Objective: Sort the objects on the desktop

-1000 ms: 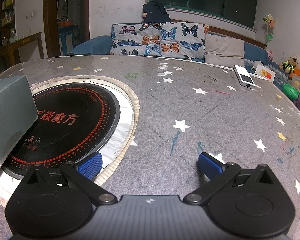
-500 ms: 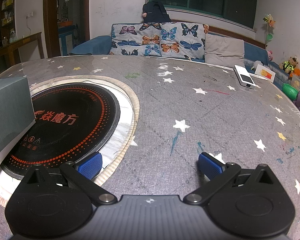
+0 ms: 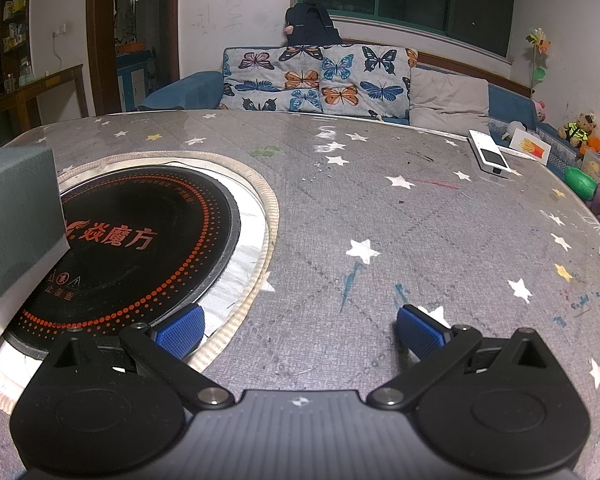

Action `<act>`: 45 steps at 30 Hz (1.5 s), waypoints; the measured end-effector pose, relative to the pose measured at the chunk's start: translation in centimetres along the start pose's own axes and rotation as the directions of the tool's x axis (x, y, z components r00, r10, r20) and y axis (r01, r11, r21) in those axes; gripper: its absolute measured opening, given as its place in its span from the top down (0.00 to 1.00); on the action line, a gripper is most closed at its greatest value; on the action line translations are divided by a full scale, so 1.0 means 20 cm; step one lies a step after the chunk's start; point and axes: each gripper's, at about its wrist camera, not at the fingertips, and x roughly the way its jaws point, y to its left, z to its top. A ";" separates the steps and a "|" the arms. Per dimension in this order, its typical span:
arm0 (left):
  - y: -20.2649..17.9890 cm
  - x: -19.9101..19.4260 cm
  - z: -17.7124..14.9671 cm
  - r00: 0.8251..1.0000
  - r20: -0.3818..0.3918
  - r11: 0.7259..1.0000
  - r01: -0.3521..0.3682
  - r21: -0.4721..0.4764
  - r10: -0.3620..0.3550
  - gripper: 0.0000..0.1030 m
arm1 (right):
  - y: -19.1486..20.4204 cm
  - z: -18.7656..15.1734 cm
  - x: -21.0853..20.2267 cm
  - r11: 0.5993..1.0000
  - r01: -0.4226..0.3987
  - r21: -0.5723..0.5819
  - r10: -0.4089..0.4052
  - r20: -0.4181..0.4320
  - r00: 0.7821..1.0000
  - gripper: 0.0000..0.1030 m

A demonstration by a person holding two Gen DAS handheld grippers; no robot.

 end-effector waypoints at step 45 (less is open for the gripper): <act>0.00 0.00 0.00 1.000 0.000 1.000 0.000 0.000 0.000 0.00 | -0.03 -0.01 0.00 1.000 0.001 0.001 -0.001 0.000 1.000 0.00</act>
